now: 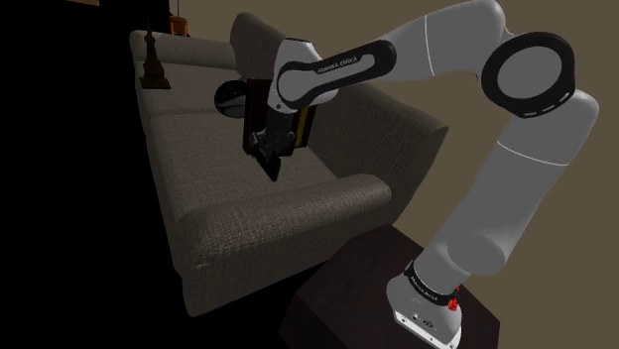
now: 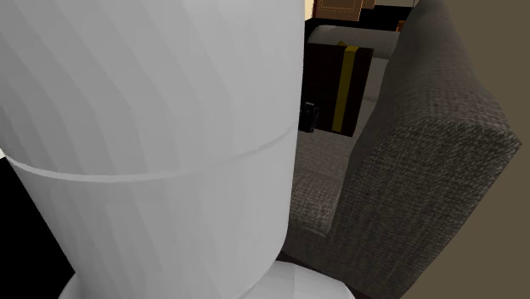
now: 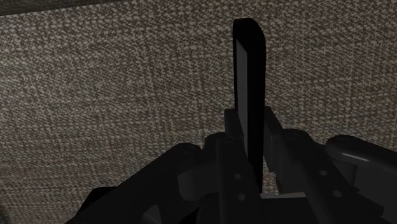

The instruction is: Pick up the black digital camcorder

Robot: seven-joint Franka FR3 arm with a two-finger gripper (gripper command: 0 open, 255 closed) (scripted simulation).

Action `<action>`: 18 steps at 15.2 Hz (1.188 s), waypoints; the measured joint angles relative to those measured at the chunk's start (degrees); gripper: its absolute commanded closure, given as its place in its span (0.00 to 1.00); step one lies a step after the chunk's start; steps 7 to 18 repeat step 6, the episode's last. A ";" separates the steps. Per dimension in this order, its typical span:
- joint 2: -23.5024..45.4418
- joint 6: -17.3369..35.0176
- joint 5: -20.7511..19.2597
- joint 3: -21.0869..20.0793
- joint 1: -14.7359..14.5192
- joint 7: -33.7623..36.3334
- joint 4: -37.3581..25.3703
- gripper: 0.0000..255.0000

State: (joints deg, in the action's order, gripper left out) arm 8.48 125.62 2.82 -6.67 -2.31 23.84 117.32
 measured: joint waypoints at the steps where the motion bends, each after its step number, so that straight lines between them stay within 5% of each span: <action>1: -0.24 -0.63 0.01 -0.02 -0.02 0.08 -0.38 1.00; 18: -1.82 -3.92 0.12 0.00 0.07 0.05 -2.10 1.00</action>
